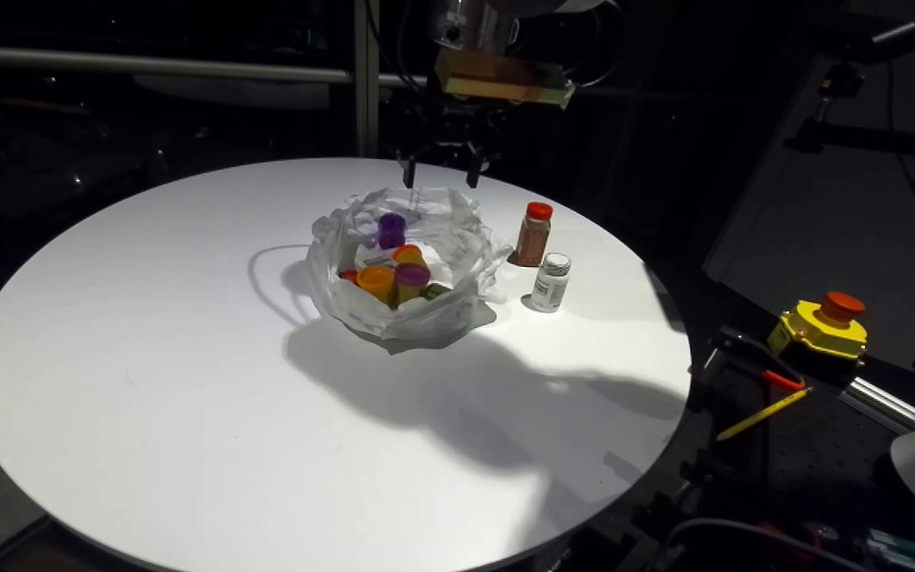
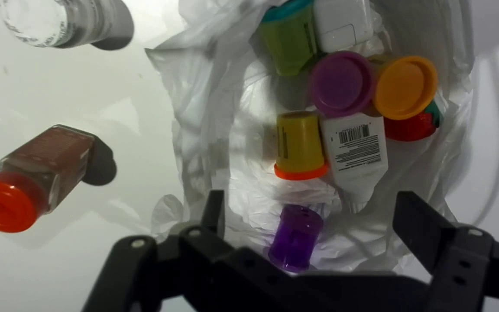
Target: Pick up the objects from the plastic bag and put it on the table.
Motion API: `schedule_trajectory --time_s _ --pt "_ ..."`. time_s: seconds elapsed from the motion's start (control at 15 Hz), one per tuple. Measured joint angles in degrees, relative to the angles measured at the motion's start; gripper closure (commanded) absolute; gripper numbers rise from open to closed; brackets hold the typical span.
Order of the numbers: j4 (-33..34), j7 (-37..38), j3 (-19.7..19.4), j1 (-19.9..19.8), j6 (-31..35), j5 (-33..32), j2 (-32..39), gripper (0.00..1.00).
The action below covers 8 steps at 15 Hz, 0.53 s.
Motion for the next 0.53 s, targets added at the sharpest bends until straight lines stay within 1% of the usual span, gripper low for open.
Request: schedule_trajectory --time_s 0.27,0.53 --pt "7.6 -1.7 0.0 -0.9 0.2 5.8 9.1 0.00" --pt "14.9 -1.9 -0.2 -2.0 0.6 8.5 15.8 0.00"
